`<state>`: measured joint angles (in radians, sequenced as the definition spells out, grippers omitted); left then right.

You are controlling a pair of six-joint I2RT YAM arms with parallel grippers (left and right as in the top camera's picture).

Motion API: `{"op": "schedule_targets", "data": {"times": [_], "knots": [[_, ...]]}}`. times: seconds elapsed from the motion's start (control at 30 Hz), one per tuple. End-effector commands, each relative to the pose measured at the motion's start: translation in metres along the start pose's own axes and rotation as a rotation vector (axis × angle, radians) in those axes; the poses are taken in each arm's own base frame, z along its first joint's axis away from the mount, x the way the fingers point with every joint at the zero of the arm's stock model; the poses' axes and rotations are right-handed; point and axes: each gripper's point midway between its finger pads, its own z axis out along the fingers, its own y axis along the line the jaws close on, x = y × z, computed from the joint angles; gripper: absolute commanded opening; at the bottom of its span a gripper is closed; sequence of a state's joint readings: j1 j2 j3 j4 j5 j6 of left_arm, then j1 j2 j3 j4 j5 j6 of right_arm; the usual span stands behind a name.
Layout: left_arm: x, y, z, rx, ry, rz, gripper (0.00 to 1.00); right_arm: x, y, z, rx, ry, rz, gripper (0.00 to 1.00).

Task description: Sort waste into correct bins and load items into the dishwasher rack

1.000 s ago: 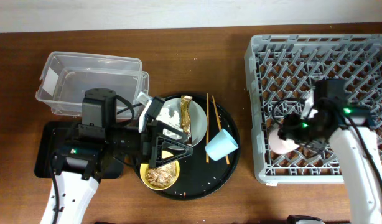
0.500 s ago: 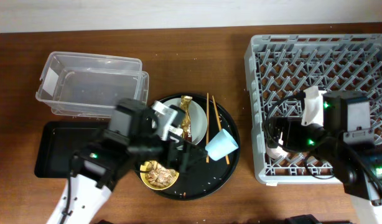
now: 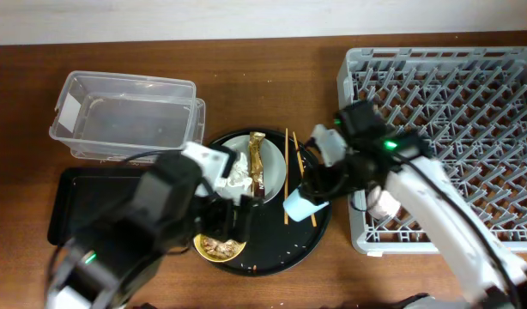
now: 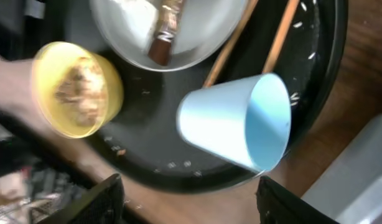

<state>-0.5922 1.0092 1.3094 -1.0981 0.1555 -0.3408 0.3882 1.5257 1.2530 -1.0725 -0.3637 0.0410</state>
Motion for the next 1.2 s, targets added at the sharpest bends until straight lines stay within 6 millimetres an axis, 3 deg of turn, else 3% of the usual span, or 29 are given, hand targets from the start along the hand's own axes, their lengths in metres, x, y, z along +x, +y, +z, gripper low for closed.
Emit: {"op": "schedule_targets", "data": {"times": [0.0,0.17,0.27,0.3,0.33,0.47,0.57,0.87,0.93,1.07,1.17], "knots": [[-0.003,0.010,-0.025,-0.063,-0.056,-0.002,0.99,0.002,-0.024,0.031,0.089,0.083,0.010,0.69],[0.001,0.011,-0.027,-0.066,-0.046,-0.003,0.99,0.005,-0.041,0.053,0.140,0.148,0.028,0.64],[0.001,0.011,-0.027,-0.069,-0.047,-0.003,0.99,0.006,-0.032,0.055,0.100,0.154,0.025,0.49],[0.001,0.012,-0.026,-0.072,-0.046,-0.003,0.99,0.008,-0.029,0.056,0.091,0.159,0.022,0.38],[0.001,0.012,-0.026,-0.074,-0.046,-0.004,0.99,0.009,-0.026,0.056,0.079,0.164,0.020,0.32],[0.001,0.012,-0.027,-0.074,-0.044,-0.004,0.99,0.016,-0.008,0.060,0.049,0.195,-0.011,0.20],[0.003,0.013,-0.027,-0.077,-0.038,-0.005,0.99,0.019,-0.020,0.058,0.190,0.190,0.075,0.13],[0.003,0.013,-0.026,-0.080,-0.039,-0.005,0.99,0.032,-0.016,0.052,0.339,0.182,0.186,0.11],[0.003,0.013,-0.026,-0.080,-0.039,-0.005,0.99,0.036,-0.010,0.053,0.373,0.180,0.185,0.16],[0.002,0.015,-0.027,-0.091,-0.043,-0.005,0.99,0.035,0.004,0.059,0.386,0.155,0.159,0.37],[0.002,0.015,-0.027,-0.090,-0.043,-0.005,0.99,0.023,0.007,0.062,0.365,0.108,0.149,0.36]]}}
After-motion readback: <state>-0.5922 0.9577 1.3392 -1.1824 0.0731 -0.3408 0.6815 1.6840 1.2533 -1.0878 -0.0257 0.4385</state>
